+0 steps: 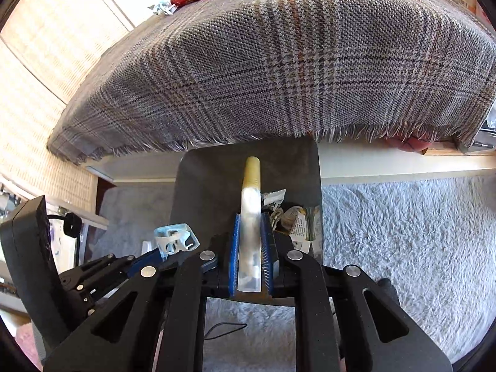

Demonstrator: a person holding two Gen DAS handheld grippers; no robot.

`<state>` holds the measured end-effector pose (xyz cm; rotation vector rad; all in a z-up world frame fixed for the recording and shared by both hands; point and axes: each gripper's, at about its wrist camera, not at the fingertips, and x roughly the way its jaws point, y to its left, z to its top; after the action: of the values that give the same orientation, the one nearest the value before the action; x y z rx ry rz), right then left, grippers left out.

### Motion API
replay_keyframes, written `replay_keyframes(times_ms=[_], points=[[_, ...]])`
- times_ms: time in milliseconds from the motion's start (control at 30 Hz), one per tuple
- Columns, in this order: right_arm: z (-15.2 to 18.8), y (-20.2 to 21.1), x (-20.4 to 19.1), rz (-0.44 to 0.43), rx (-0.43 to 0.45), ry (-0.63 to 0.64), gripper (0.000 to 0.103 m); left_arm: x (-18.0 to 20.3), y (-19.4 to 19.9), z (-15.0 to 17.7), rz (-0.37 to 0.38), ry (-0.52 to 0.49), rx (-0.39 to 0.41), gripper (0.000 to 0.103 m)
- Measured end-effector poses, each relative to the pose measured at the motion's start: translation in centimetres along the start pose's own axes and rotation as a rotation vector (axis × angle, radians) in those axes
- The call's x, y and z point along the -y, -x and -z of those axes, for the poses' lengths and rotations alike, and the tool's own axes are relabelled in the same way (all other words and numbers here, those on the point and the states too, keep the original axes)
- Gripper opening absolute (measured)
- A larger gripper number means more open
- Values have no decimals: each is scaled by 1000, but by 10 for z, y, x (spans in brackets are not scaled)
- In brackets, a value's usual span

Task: Collect trash
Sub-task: 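Carry both items over the grey bin and open both tools to drop them, then move both tools back over the table toward the remaining trash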

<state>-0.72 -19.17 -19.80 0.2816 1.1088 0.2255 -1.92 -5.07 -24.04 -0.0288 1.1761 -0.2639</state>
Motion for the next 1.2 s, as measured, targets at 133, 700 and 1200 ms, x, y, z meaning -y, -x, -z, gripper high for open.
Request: replay_keyframes(times_ms=[133, 700, 1200], points=[[0, 0, 3, 15, 1, -15, 17, -1, 3, -1, 0, 7, 1, 28], [-6, 25, 4, 61, 83, -23, 96, -12, 28, -9, -38, 22, 56, 74], [-51, 91, -13, 49, 199, 46, 97, -18, 94, -52, -79, 18, 158, 85]])
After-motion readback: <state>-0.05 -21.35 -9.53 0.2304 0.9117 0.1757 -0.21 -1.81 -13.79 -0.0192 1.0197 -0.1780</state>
